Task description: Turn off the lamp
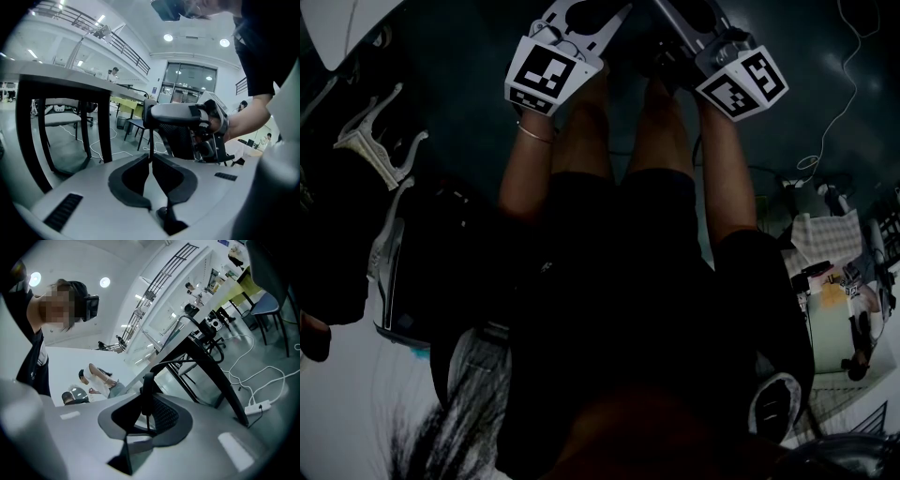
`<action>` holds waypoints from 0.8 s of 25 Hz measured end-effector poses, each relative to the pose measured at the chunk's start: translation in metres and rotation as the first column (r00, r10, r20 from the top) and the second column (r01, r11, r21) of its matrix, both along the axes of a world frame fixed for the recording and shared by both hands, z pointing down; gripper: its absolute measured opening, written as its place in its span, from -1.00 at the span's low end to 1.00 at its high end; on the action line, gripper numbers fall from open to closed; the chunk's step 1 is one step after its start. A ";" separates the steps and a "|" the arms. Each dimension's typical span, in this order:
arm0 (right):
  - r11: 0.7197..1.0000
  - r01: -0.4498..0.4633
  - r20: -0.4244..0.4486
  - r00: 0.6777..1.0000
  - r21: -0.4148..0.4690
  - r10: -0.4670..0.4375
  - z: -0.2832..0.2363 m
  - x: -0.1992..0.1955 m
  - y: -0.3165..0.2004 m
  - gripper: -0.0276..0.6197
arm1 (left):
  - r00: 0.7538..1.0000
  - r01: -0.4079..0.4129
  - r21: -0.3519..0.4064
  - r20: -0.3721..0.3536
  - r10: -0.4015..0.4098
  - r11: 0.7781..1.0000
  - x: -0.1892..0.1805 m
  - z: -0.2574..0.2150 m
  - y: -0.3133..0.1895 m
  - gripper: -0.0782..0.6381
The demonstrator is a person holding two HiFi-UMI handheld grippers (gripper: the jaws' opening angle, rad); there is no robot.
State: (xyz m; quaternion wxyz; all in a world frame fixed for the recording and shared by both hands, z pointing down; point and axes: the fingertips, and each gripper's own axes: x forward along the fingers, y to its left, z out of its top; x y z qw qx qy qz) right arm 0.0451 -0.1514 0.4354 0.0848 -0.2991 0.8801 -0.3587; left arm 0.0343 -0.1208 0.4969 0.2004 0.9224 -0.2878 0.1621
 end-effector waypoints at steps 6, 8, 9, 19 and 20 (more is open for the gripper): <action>0.999 0.037 -0.047 0.998 0.023 -0.036 0.011 -0.006 0.002 -0.71 | 1.000 0.007 -0.038 -0.021 -0.007 0.999 -0.002 0.013 0.001 -0.72; 0.998 0.050 -0.068 0.997 0.024 -0.048 0.016 -0.007 0.003 -0.71 | 1.000 0.003 -0.050 -0.015 -0.004 0.999 -0.003 0.018 0.001 -0.72; 0.998 0.052 -0.076 0.996 0.017 -0.051 0.019 -0.007 0.003 -0.71 | 1.000 -0.001 -0.055 -0.009 0.000 0.999 -0.003 0.021 0.002 -0.72; 0.997 0.064 -0.132 0.989 -0.030 -0.068 0.043 -0.012 0.005 -0.71 | 1.000 -0.024 -0.105 0.011 0.025 0.994 -0.004 0.045 0.006 -0.72; 0.997 0.071 -0.138 0.988 -0.031 -0.075 0.046 -0.014 0.005 -0.71 | 1.000 -0.021 -0.110 0.010 0.022 0.994 -0.005 0.048 0.006 -0.72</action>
